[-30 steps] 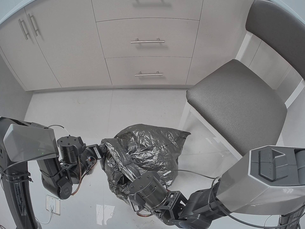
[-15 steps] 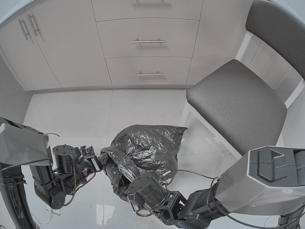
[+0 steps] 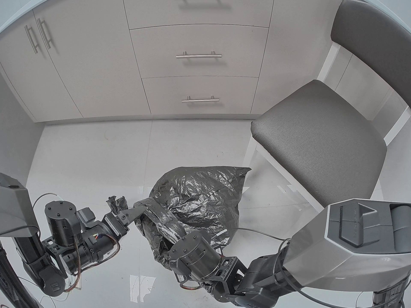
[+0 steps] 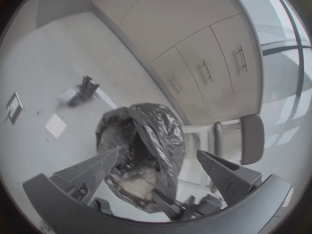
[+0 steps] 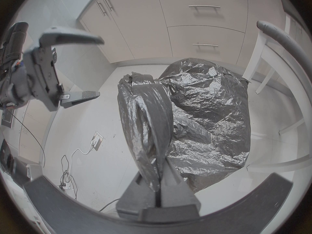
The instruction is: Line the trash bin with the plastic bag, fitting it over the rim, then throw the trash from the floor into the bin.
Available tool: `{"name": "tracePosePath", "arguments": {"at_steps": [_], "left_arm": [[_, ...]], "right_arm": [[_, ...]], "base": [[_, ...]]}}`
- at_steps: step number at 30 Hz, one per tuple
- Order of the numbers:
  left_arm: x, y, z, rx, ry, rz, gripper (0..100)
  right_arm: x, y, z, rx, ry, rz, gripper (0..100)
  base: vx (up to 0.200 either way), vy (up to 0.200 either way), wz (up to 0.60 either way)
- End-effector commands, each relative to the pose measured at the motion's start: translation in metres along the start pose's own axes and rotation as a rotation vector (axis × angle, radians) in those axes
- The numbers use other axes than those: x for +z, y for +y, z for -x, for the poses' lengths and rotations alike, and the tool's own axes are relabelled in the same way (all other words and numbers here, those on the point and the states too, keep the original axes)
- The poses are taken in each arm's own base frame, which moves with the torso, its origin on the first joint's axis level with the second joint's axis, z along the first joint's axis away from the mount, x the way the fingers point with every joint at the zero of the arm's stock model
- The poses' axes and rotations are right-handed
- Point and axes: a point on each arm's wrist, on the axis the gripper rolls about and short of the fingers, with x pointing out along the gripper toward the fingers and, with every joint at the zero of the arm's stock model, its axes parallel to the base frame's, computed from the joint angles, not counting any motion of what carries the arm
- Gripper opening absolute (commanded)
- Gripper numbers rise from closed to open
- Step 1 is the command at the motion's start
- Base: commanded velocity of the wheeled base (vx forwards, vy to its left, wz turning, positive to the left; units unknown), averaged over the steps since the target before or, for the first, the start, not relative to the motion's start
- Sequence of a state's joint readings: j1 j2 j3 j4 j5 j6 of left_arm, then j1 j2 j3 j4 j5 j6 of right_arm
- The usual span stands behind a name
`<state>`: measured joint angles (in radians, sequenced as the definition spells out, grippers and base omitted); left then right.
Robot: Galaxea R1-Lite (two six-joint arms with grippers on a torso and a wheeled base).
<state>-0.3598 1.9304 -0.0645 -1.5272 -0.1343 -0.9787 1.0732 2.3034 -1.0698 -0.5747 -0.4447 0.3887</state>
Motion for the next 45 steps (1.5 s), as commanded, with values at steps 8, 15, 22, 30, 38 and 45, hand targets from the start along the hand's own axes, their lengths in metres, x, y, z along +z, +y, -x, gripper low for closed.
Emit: {"name": "tracePosePath", "arguments": {"at_steps": [8,15,22,30,38,45], "left_arm": [[-0.002,-0.014,-0.026,-0.14,0.131,0.096,100],[-0.012,-0.008,-0.045,-0.121,0.17,0.089,100],[-0.012,-0.006,-0.052,-0.118,0.165,0.087,100],[-0.013,-0.003,-0.067,-0.114,0.165,0.085,100],[-0.013,-0.001,-0.073,-0.113,0.163,0.084,0],[-0.013,-0.001,-0.073,-0.115,0.162,0.08,0]], "right_arm": [[0.0,0.0,-0.002,-0.003,-0.003,-0.002,0],[0.001,0.001,-0.001,-0.002,-0.008,-0.002,0],[0.002,0.001,-0.001,-0.012,-0.014,-0.003,0],[0.003,0.002,0.0,-0.013,-0.025,-0.007,0],[0.004,0.002,0.0,-0.016,-0.042,-0.011,0],[0.005,0.002,0.0,-0.015,-0.043,-0.013,0]], "base": [[0.0,0.0,0.0],[0.0,0.0,0.0],[0.0,0.0,0.0],[0.0,0.0,0.0],[0.0,0.0,0.0],[0.0,0.0,0.0]]}}
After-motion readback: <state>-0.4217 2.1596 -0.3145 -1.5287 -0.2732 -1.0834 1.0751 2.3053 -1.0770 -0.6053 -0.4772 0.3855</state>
